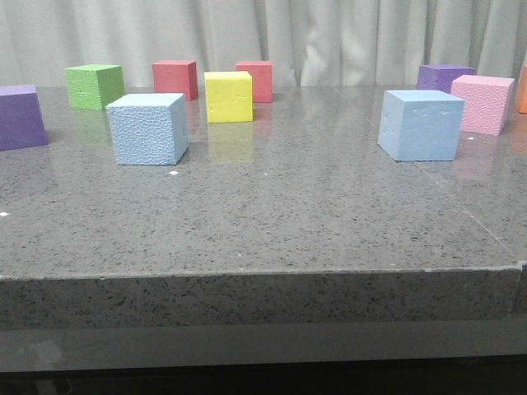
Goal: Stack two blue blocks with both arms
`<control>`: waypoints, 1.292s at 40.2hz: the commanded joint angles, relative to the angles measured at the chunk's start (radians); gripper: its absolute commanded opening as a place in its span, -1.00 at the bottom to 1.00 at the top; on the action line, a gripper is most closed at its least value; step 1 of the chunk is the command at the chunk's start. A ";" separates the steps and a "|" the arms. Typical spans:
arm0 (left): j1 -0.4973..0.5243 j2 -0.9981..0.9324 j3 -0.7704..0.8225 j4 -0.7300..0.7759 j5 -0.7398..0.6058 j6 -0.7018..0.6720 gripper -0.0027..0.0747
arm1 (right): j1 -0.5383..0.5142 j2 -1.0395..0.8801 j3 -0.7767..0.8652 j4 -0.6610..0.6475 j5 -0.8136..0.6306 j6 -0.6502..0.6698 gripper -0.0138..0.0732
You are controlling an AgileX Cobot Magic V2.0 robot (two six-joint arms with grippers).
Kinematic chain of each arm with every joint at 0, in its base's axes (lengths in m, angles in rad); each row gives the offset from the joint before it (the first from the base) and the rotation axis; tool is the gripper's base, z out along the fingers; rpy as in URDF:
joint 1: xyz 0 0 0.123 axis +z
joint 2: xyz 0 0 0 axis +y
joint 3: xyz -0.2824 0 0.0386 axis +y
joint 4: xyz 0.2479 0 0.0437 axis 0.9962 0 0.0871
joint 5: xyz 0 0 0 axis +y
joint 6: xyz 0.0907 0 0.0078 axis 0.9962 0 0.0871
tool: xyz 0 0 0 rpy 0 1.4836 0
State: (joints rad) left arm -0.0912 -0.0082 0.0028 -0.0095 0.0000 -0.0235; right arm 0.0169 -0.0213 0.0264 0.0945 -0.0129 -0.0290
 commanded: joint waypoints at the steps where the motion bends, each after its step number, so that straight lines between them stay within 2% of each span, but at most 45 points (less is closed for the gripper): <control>1: -0.008 -0.014 -0.058 -0.034 -0.088 -0.001 -0.98 | 0.001 -0.007 -0.075 0.003 -0.052 -0.001 -0.83; 7: -0.008 -0.010 -0.224 -0.041 -0.025 -0.001 -0.98 | 0.001 -0.002 -0.237 0.003 0.115 -0.002 -0.83; 11: -0.008 0.011 -0.350 -0.037 0.089 -0.001 -0.98 | 0.001 0.036 -0.365 0.002 0.213 -0.002 -0.83; 24: -0.008 0.259 -0.693 -0.037 0.458 -0.001 -0.98 | 0.001 0.332 -0.683 0.002 0.556 -0.002 -0.83; 28: -0.008 0.332 -0.718 -0.037 0.482 -0.001 -0.98 | 0.001 0.434 -0.731 0.002 0.645 -0.002 -0.83; 38: -0.008 0.443 -0.714 -0.037 0.485 -0.001 -0.98 | 0.001 0.591 -0.734 0.002 0.627 -0.002 -0.83; 52: -0.008 0.476 -0.714 -0.039 0.487 -0.001 -0.98 | 0.001 0.630 -0.729 0.002 0.596 -0.002 -0.83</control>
State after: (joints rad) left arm -0.0912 0.4557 -0.6801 -0.0405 0.5609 -0.0235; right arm 0.0169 0.6015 -0.6728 0.0945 0.6650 -0.0290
